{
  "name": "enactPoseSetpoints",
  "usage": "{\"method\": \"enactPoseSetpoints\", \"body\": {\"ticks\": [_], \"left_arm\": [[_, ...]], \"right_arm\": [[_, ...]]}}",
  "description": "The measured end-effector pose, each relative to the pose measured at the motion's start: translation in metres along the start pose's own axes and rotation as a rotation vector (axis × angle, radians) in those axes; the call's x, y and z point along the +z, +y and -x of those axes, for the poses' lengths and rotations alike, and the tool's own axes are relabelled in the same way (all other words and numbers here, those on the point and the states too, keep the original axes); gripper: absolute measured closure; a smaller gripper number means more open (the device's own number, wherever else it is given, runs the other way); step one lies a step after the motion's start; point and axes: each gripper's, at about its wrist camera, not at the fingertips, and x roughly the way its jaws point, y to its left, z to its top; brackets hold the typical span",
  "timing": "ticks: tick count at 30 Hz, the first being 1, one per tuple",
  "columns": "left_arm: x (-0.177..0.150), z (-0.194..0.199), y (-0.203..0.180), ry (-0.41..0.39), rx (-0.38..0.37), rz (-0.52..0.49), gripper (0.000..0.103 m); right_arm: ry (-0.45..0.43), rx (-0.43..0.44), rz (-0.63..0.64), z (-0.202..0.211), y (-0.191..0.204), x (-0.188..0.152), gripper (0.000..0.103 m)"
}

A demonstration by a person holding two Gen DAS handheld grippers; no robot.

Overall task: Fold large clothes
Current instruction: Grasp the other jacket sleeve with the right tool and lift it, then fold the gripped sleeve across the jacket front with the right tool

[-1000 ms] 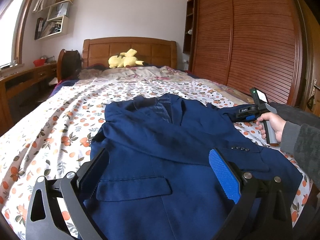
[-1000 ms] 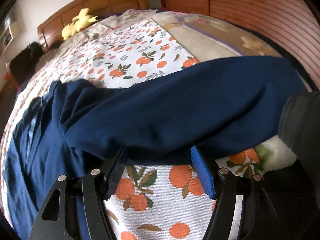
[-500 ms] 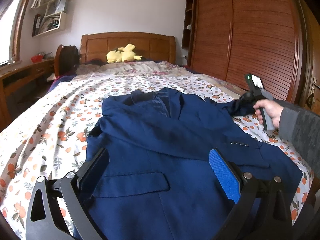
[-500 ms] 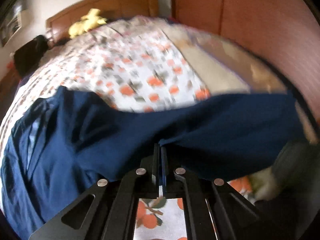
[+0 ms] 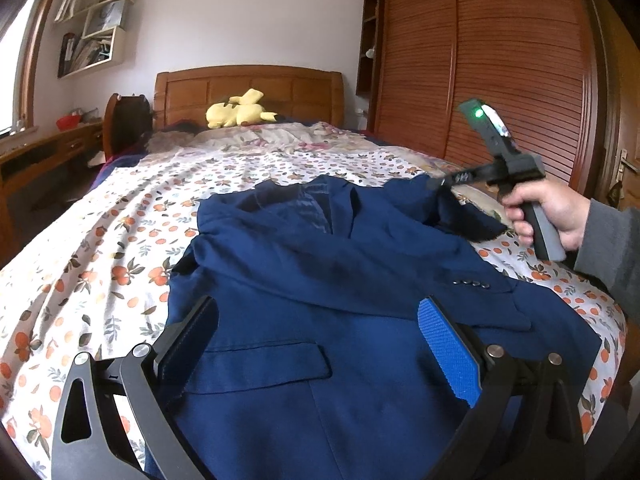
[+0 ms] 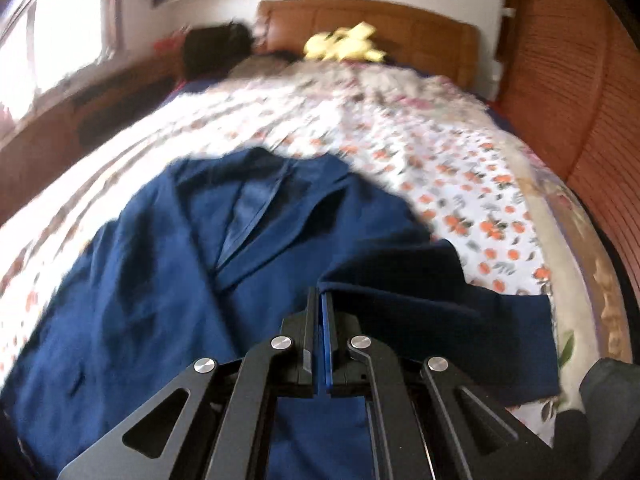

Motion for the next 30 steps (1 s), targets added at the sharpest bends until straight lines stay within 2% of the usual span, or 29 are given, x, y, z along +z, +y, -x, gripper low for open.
{"method": "enactPoseSetpoints", "body": {"ticks": [5, 12, 14, 19, 22, 25, 26, 30], "left_arm": [[0.000, 0.008, -0.004, -0.010, -0.002, -0.028, 0.003], [-0.002, 0.013, -0.005, -0.005, -0.014, -0.039, 0.003], [-0.004, 0.013, -0.005, 0.001, -0.016, -0.045, 0.003], [-0.010, 0.011, -0.007, 0.022, -0.018, -0.065, 0.003], [-0.013, 0.010, -0.008, 0.027, -0.013, -0.073, 0.003], [-0.013, 0.011, -0.008, 0.027, -0.012, -0.074, 0.003], [-0.014, 0.011, -0.008, 0.027, -0.012, -0.074, 0.003], [-0.014, 0.009, -0.009, 0.030, -0.011, -0.078, 0.003]], "right_arm": [[0.078, -0.035, 0.037, -0.012, 0.017, -0.019, 0.101], [0.072, -0.054, 0.001, 0.004, 0.012, -0.024, 0.100], [0.061, -0.058, -0.009, 0.010, 0.010, -0.024, 0.090], [0.029, -0.069, -0.036, 0.029, -0.001, -0.021, 0.083], [0.001, -0.093, -0.057, 0.041, -0.013, -0.018, 0.066], [-0.020, -0.125, -0.082, 0.047, -0.027, -0.016, 0.058], [-0.022, -0.138, -0.091, 0.047, -0.031, -0.016, 0.051], [-0.004, -0.185, -0.150, 0.037, -0.055, -0.025, 0.046]]}}
